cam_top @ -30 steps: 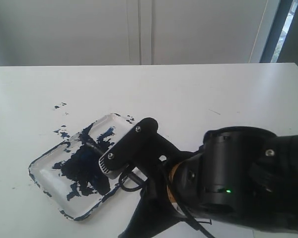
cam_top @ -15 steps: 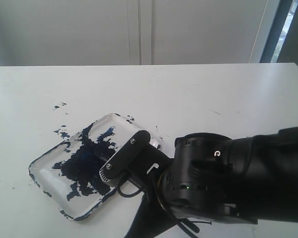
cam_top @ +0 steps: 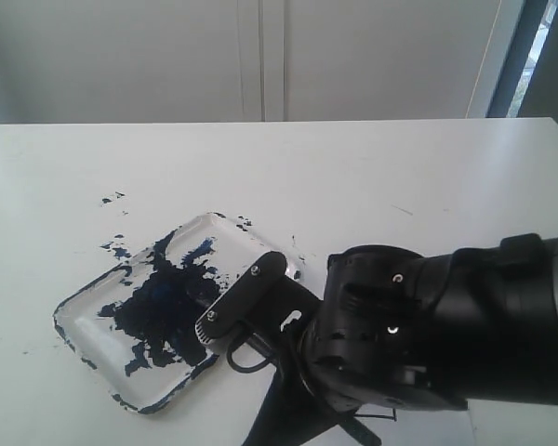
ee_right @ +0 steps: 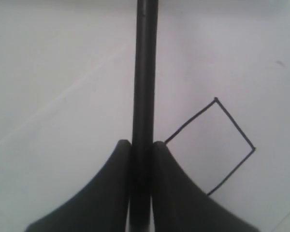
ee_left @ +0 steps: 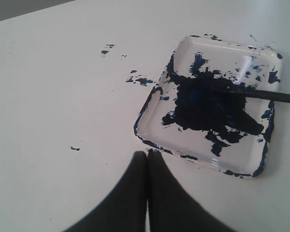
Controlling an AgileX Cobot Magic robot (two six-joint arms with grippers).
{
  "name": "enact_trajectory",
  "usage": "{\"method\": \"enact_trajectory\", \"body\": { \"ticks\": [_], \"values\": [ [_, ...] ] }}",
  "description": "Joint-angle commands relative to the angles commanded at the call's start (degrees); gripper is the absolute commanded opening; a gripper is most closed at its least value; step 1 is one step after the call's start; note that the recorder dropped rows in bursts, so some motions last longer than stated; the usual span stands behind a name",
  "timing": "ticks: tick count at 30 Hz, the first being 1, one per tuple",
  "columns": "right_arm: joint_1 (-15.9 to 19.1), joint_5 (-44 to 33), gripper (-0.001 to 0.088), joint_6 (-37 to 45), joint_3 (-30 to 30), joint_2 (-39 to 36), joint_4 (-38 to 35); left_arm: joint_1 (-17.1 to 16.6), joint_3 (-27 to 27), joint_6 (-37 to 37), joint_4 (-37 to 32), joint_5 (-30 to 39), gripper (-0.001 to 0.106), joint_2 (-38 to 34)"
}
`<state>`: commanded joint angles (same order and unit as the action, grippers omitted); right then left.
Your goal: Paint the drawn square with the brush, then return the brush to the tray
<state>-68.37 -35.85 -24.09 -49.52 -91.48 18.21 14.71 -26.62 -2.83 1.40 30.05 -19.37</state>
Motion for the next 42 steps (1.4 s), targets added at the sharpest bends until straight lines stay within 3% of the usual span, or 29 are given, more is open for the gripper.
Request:
{"method": "enact_trajectory", "body": {
  "ticks": [4, 8, 17, 30, 42],
  "values": [
    [0.0, -0.9, 0.0000, 7.3, 0.0, 0.0, -7.8, 0.0, 0.0, 0.0, 0.0, 0.0, 0.000, 0.0],
    [0.0, -1.4, 0.0000, 8.6, 0.0, 0.0, -8.7, 0.0, 0.0, 0.0, 0.0, 0.0, 0.000, 0.0],
    [0.0, -5.0, 0.0000, -5.4, -0.4, 0.0, 6.4, 0.0, 0.0, 0.0, 0.0, 0.0, 0.000, 0.0],
    [-0.1, -8.1, 0.0000, -4.2, -6.0, 0.1, 6.8, 0.0, 0.0, 0.0, 0.0, 0.0, 0.000, 0.0],
    [-0.1, -10.8, 0.0000, -4.5, -6.0, 0.0, 9.4, 0.0, 0.0, 0.0, 0.2, 0.0, 0.000, 0.0]
  ]
}}
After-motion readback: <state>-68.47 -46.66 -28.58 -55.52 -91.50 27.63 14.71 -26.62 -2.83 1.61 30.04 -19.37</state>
